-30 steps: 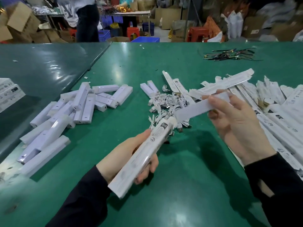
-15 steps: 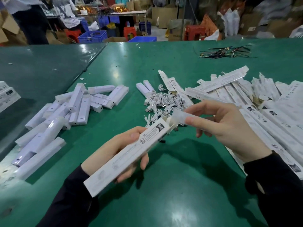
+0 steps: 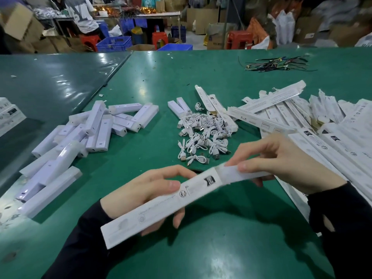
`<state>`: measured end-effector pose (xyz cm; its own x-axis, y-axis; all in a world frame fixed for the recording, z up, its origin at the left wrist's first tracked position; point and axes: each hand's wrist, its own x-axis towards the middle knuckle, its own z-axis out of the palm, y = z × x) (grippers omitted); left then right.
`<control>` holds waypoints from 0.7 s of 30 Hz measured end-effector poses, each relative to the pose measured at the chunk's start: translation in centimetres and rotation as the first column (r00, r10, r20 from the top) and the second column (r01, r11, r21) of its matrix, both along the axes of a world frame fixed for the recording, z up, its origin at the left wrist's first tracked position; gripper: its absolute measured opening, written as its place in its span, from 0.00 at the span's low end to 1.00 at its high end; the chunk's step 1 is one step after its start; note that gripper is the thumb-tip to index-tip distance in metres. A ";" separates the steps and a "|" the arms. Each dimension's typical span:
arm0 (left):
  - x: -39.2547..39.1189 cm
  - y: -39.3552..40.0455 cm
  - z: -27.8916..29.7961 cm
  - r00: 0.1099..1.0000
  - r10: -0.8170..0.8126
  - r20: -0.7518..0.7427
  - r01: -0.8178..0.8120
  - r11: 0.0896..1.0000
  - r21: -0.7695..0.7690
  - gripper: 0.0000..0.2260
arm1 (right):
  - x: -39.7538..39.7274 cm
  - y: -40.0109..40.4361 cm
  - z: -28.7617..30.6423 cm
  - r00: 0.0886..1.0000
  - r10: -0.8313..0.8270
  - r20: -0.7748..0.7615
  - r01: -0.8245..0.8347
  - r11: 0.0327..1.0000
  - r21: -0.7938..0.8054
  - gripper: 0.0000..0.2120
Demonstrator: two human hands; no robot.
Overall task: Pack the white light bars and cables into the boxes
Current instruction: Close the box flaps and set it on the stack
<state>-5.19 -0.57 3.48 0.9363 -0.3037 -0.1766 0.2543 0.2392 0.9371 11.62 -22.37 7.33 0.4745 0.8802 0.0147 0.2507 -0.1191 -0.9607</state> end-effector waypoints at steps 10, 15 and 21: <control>0.7 -0.6 -0.9 0.971 0.228 0.076 -0.227 0.974 -0.021 0.15 | -1.5 3.2 -2.8 0.859 -0.418 -0.295 0.497 0.818 0.289 0.22; 1.0 -0.6 -1.1 0.963 0.251 0.094 -0.251 0.968 -0.013 0.16 | -2.1 3.7 -3.7 0.931 -0.343 -0.127 0.366 0.880 0.303 0.13; 1.1 -1.1 -1.0 0.951 0.286 0.119 -0.291 0.956 0.030 0.15 | -3.2 4.2 -4.0 0.931 -0.364 -0.035 0.352 0.867 0.352 0.09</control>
<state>-4.04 -1.71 2.51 0.9973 -0.0118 -0.0728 0.0735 0.2423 0.9674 8.38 -18.14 3.35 0.7503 0.5854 0.3070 0.2853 0.1321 -0.9493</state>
